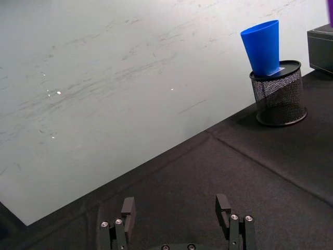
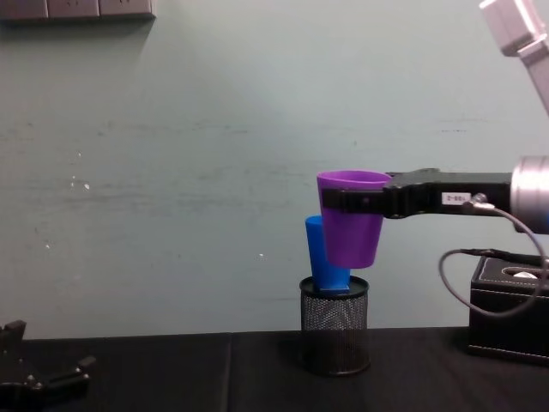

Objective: Pick up one cup with a gripper and tap it against the other cup.

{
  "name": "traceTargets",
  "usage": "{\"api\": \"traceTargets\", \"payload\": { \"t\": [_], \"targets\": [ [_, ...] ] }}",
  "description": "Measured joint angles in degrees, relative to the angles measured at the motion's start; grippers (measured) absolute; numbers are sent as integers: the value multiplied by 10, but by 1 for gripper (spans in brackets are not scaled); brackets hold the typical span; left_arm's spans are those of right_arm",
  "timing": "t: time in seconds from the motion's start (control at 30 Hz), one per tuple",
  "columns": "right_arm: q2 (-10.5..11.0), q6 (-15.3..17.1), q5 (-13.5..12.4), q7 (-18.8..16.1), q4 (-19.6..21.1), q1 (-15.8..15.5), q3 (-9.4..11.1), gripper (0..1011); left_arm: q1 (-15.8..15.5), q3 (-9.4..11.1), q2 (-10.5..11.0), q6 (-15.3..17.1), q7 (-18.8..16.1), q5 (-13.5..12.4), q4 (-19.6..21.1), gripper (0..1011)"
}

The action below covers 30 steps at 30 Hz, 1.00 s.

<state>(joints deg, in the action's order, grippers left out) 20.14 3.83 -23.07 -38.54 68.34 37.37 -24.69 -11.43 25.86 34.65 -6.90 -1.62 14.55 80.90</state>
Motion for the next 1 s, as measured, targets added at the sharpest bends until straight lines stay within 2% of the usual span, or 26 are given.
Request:
{"api": "traceTargets", "payload": {
  "t": [0.23, 0.43, 0.57, 0.73, 1.0],
  "targets": [
    [31, -11, -13, -18, 37, -26, -4, 718, 0, 0, 0, 0, 0, 0, 0, 1011],
    [59, -39, -18, -37, 58, -58, -15, 718, 0, 0, 0, 0, 0, 0, 0, 1011],
    [66, -61, -22, -44, 56, -72, -19, 718, 0, 0, 0, 0, 0, 0, 0, 1011],
    [71, -110, -27, -67, 33, -86, -32, 718, 0, 0, 0, 0, 0, 0, 0, 1012],
    [70, -126, -36, -71, 3, -96, -43, 718, 0, 0, 0, 0, 0, 0, 0, 1011]
  ]
}}
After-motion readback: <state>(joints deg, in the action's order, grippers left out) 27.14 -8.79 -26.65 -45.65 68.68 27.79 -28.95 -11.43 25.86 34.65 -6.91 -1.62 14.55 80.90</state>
